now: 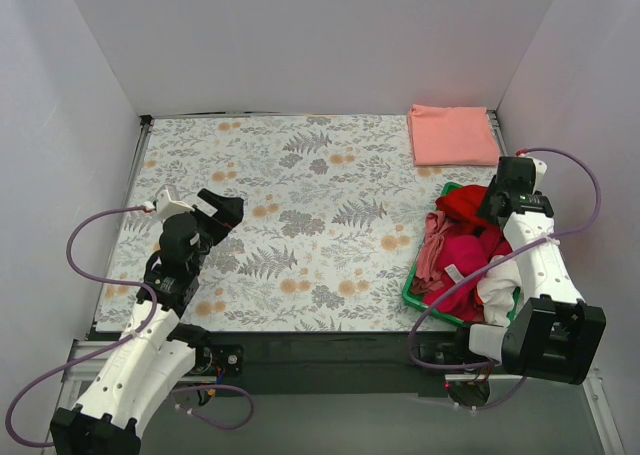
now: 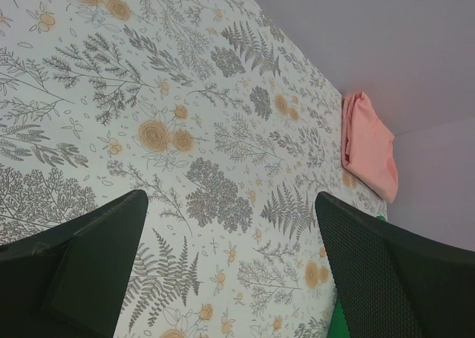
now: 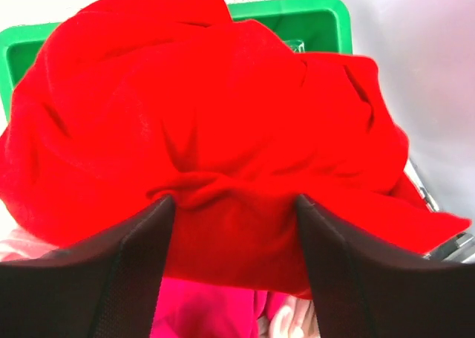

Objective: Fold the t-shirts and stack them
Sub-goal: Grab the tshirt from the pile

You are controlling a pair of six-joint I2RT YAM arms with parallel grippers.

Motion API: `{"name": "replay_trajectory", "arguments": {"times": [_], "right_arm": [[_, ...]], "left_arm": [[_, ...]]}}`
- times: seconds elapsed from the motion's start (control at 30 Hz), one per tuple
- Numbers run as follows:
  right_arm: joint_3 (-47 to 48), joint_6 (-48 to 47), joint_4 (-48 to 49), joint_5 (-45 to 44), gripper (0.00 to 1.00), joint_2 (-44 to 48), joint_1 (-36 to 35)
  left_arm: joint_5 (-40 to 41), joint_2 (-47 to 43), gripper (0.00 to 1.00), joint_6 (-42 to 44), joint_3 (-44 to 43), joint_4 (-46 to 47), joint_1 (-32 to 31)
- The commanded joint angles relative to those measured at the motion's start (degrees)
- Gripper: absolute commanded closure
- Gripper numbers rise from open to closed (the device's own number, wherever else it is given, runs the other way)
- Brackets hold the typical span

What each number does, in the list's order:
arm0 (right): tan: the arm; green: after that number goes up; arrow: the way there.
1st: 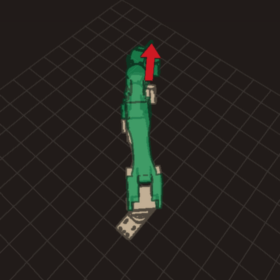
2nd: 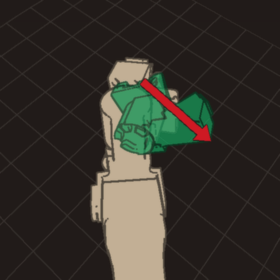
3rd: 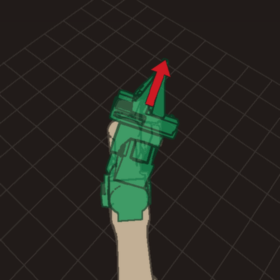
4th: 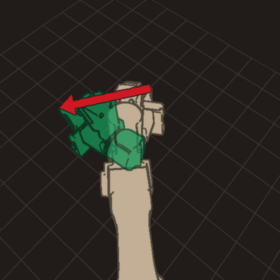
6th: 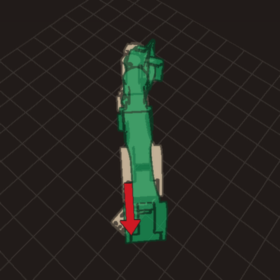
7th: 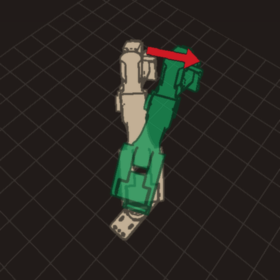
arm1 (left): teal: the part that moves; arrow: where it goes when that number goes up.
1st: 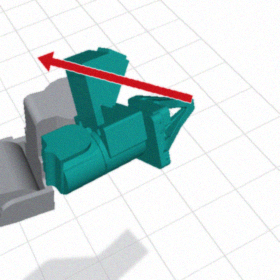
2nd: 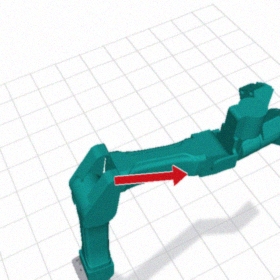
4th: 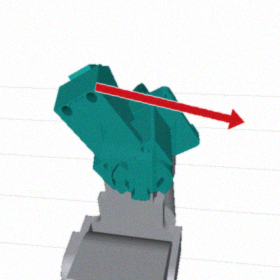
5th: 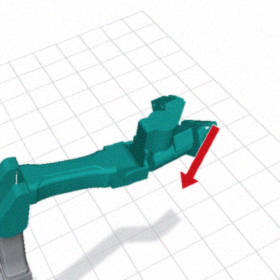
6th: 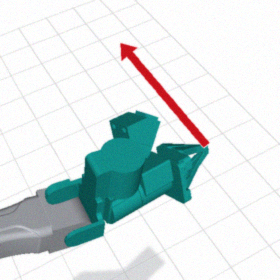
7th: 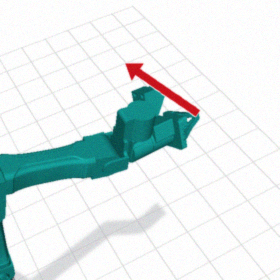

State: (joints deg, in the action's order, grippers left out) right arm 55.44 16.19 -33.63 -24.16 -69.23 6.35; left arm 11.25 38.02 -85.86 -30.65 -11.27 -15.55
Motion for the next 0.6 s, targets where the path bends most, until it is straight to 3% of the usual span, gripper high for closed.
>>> {"name": "replay_trajectory", "arguments": {"times": [0.0,0.1,0.23,0.57], "right_arm": [[3.44,-0.63,0.49,2.36,0.43,-0.99,0.68],[3.80,-0.63,0.84,2.28,0.73,-0.91,0.86],[3.97,-0.54,0.84,2.54,0.94,-0.38,1.12],[10.64,-1.24,0.67,2.89,0.99,4.10,1.21]], "left_arm": [[1.06,-0.67,0.04,1.05,0.68,0.81,-0.09],[1.58,-0.58,0.04,1.23,0.68,0.81,-0.09],[1.76,-0.40,0.04,1.40,0.60,0.81,-0.09],[2.29,-0.49,0.04,1.75,0.59,0.72,-0.09]]}}
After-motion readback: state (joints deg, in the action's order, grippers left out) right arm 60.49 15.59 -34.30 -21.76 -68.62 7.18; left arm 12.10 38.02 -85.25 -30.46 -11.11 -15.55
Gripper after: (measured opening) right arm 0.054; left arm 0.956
